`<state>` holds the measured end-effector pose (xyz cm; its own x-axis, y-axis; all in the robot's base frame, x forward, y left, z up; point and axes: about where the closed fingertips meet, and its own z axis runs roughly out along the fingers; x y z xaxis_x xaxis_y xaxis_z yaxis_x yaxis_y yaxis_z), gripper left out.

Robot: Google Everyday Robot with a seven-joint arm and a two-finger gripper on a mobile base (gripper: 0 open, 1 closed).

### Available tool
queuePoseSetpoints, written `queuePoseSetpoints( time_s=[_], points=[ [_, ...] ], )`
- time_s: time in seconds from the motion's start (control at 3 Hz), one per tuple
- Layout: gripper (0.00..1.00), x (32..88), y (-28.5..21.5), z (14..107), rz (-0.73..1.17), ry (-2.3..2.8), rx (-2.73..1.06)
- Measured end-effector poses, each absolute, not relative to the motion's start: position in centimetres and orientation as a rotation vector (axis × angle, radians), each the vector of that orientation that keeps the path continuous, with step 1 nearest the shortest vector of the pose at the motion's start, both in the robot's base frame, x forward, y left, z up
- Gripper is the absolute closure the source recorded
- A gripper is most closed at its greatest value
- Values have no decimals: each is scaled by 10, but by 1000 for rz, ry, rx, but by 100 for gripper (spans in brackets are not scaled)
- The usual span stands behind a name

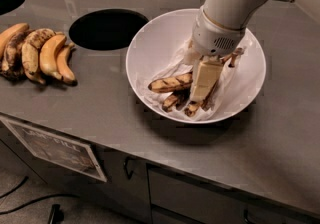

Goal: Pick banana from white bowl

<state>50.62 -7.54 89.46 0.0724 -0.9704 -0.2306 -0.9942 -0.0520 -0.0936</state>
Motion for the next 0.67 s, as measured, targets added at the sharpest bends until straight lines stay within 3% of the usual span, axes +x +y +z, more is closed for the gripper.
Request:
queuePoseSetpoints(
  time_s=[0.33,0.67],
  points=[
    [33,507,-76,891,159,1998,-2121],
    [49,508,-76,889,162,2002,-2122]
  ],
)
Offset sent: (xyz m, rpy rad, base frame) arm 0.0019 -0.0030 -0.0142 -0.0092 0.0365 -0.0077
